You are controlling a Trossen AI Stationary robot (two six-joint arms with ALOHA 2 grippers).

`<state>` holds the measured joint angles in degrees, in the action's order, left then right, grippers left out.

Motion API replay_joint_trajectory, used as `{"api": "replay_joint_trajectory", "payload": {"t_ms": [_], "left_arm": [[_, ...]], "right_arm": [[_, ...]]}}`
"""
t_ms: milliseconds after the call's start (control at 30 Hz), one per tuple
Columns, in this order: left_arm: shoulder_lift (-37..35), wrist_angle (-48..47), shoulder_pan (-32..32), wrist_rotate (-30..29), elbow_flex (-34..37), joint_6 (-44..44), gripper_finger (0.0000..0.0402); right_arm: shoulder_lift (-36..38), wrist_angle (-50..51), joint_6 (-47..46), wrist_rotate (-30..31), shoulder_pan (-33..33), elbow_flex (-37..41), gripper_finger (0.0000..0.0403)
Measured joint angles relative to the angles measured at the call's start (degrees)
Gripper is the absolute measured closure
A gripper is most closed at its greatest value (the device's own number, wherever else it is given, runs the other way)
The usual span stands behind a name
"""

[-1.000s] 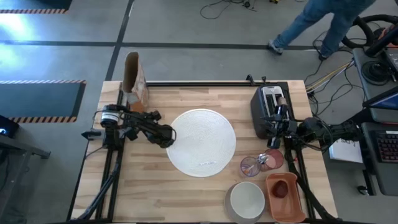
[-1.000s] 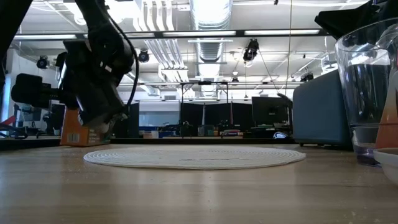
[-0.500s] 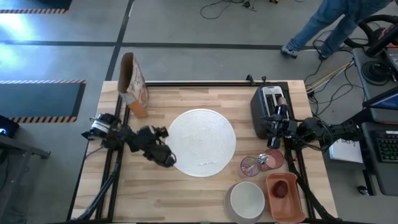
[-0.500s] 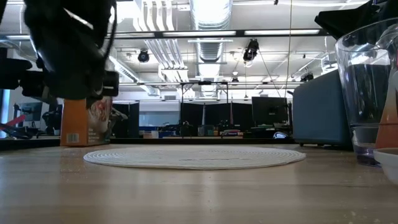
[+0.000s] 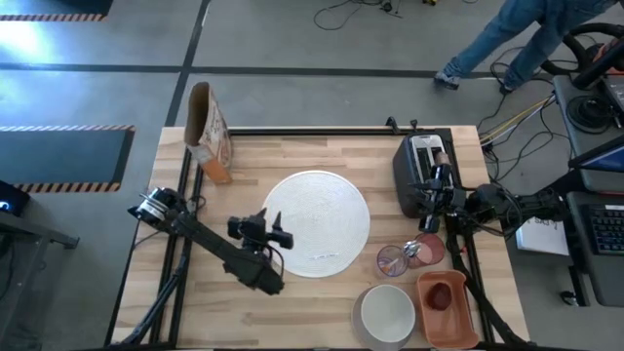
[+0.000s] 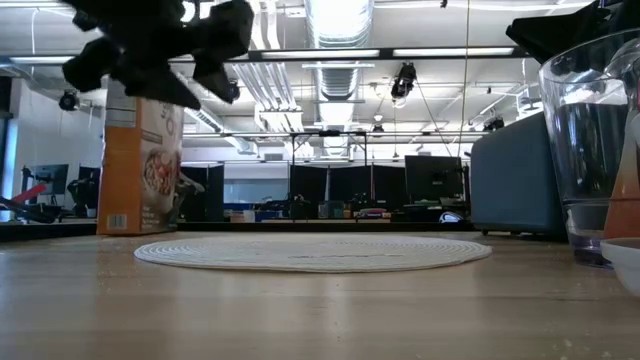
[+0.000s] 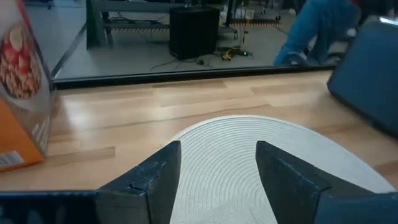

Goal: Arrange a breakfast setting
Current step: Move the purple cup with spoon to the top of the table

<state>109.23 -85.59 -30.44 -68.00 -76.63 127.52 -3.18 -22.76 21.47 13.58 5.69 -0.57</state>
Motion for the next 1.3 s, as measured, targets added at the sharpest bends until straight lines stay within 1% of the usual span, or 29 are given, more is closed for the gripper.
{"api": "replay_joint_trajectory", "payload": {"t_ms": [233,367,467,667,867,933,1000,1100,1167,1300], "left_arm": [[0.02,0.02,-1.05,-0.48,-5.31,-7.73,0.0229],[0.02,0.94,-1.28,-2.98,-5.52,-11.86,0.0233],[0.02,2.82,-1.83,-4.98,-5.43,-12.45,0.0233],[0.02,6.97,-2.47,-5.01,-5.48,-15.33,0.0233],[0.08,8.56,-2.95,-4.79,-7.94,-20.59,0.0233],[0.15,8.71,-2.89,-3.39,-8.55,-21.49,0.0233],[0.17,8.68,-2.93,-1.43,-8.73,-24.92,0.0233],[0.09,8.95,-3.28,5.94,-8.98,-31.47,0.0233],[0.07,9.47,-3.92,9.32,-9.18,-34.80,0.0233],[0.02,11.36,-5.66,12.37,-10.83,-39.34,0.0233]], "right_arm": [[0.00,0.00,0.00,0.00,0.00,-0.01,0.0296],[0.00,0.00,0.00,0.00,0.00,0.01,0.0296],[0.00,0.00,0.00,0.02,0.02,-0.01,0.0296],[0.02,0.02,0.00,0.00,0.00,-0.01,0.0296],[0.00,0.00,0.00,0.00,0.01,0.00,0.0296],[0.00,0.01,0.00,0.01,0.00,-0.01,0.0296],[0.00,0.01,0.00,0.01,0.01,0.00,0.0296],[0.01,0.00,0.00,0.00,0.01,0.00,0.0296],[0.00,0.01,0.00,0.00,0.00,0.00,0.0296],[0.00,0.02,0.00,0.00,0.00,0.01,0.0296]]}}
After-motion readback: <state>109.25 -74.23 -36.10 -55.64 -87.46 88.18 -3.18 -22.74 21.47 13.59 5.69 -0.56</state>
